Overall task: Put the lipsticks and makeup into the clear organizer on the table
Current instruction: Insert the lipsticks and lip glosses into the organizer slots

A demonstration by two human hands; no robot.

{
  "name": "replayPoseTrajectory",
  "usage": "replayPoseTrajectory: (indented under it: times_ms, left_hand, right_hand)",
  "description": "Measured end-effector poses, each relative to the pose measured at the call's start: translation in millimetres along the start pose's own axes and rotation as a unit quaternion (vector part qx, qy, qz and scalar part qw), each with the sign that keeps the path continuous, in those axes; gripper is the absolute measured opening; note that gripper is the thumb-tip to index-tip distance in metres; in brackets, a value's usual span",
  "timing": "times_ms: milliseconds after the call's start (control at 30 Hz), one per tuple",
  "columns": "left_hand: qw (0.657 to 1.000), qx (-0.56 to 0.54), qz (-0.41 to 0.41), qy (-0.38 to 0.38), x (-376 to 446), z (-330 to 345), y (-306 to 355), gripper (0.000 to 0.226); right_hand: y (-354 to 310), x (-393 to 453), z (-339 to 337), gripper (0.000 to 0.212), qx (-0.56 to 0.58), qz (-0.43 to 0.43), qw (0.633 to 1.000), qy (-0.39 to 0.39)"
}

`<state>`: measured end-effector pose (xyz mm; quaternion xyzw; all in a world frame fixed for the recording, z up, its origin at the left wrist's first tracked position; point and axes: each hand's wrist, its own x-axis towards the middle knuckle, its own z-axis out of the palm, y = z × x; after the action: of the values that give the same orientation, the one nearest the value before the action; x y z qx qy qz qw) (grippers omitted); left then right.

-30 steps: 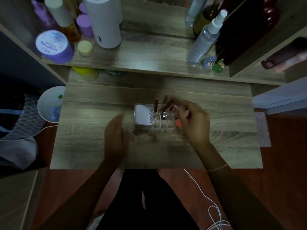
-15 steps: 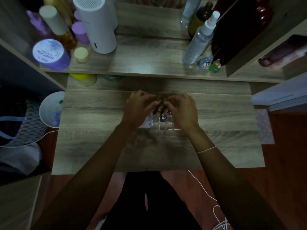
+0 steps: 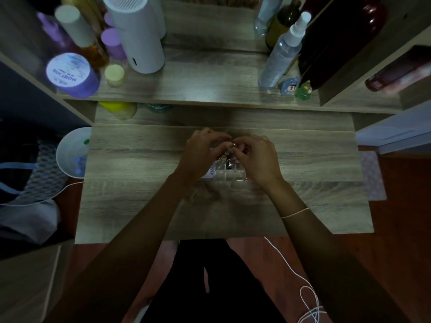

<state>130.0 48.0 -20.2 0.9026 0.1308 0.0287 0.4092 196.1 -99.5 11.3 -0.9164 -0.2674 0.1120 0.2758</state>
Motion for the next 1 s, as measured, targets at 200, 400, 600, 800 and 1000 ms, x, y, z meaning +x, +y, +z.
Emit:
replayPoseTrajectory:
  times_ms: [200,400,600,800,1000]
  left_hand:
    - [1.0,0.0,0.014,0.007,-3.7,0.8,0.0,0.023]
    - [1.0,-0.005,0.011,0.023,-8.2,-1.3,-3.6,0.02]
    - [0.999,-0.011,0.005,0.034,-11.3,-3.1,-6.7,0.022]
    - [1.0,-0.007,0.002,0.03,-12.2,-2.6,-3.4,0.022]
    - [0.998,-0.015,0.026,0.049,-14.1,-4.5,-0.4,0.022]
  right_hand:
    - [2.1,0.0,-3.6,0.022,-0.032,0.002,0.999,-0.004]
    - [1.5,-2.6,-4.7,0.026,-0.036,0.01,0.999,-0.014]
    - [2.4,-7.2,-6.2,0.026,-0.034,0.006,0.999,-0.013]
    - [1.5,-8.3,-8.5,0.025,-0.025,0.001,1.0,-0.008]
    - [2.7,-10.1,-9.2,0.024,-0.018,-0.014,1.0,0.005]
